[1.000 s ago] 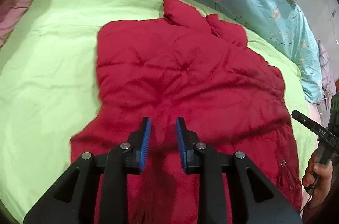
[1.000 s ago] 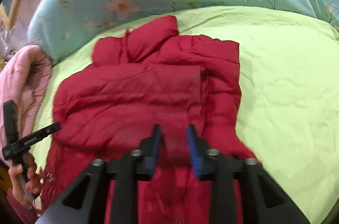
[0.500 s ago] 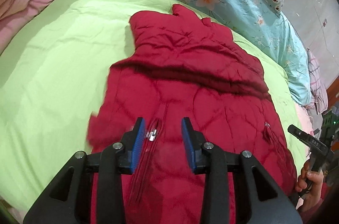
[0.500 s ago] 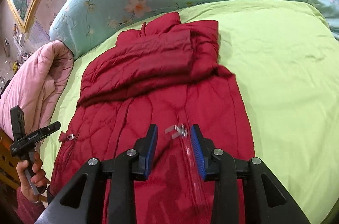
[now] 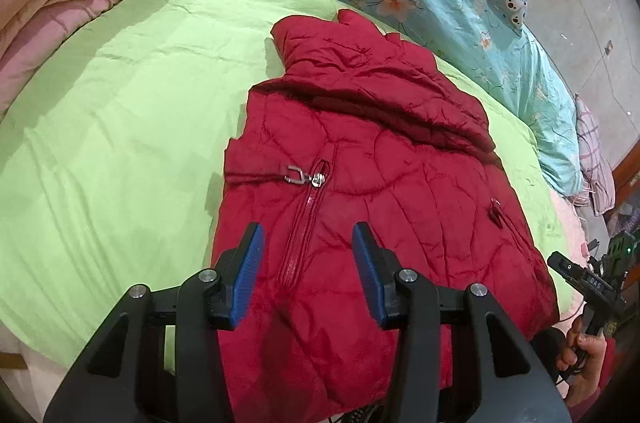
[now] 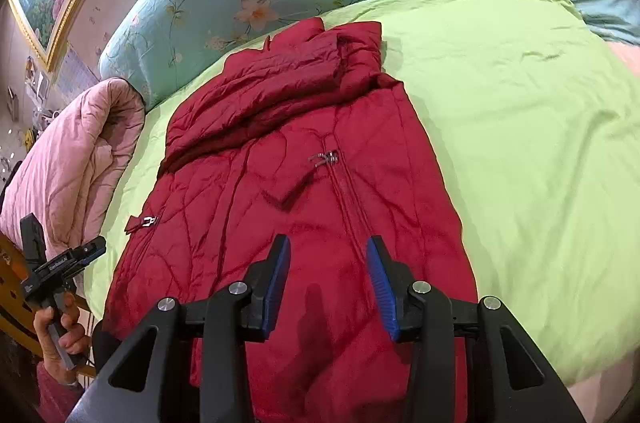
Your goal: Fold large clothes
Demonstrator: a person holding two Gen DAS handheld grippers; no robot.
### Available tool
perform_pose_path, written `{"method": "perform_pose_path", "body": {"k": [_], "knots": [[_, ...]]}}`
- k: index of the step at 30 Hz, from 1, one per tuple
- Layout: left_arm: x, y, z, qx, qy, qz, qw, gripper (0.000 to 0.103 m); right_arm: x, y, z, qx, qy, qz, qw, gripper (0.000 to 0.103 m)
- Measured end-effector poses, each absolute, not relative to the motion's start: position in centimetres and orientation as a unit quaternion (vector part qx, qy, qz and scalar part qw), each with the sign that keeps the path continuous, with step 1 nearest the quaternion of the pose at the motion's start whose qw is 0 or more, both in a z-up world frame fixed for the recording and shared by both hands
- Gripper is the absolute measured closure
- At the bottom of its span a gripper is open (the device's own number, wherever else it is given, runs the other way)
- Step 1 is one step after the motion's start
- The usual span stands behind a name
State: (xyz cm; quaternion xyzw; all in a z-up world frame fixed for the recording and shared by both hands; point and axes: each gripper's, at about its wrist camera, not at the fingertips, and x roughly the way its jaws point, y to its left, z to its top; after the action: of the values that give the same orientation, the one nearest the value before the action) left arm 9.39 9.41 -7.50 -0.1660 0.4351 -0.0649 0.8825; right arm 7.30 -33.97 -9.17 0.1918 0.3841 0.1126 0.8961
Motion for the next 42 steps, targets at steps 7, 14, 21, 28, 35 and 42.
{"method": "perform_pose_path", "body": {"k": [7,14,21,28,35,42], "knots": [[7.7,10.4,-7.5,-0.174,0.431,-0.059,0.884,0.051,4.4,-34.7,-8.5,0.209,0.365,0.106,0.901,0.051],[6.4,10.8,-8.5,-0.174,0.439,-0.05,0.88,0.046,2.8,-35.4,-8.7,0.21,0.362,0.094,0.903,0.045],[6.1,11.9,-10.3,-0.186,0.46,-0.044,0.867,0.037,2.5,-37.9,-9.6,0.233,0.362,0.06,0.9,0.034],[5.8,11.2,-12.1,-0.198,0.485,-0.06,0.85,0.037,2.2,-39.3,-11.0,0.26,0.37,0.057,0.89,0.031],[4.2,10.4,-13.4,-0.208,0.497,-0.071,0.84,0.029,1.6,-39.5,-13.1,0.28,0.39,0.061,0.875,0.031],[2.7,9.6,-14.6,-0.225,0.504,-0.078,0.83,0.029,1.4,-38.6,-15.1,0.298,0.406,0.076,0.861,0.029]]}}
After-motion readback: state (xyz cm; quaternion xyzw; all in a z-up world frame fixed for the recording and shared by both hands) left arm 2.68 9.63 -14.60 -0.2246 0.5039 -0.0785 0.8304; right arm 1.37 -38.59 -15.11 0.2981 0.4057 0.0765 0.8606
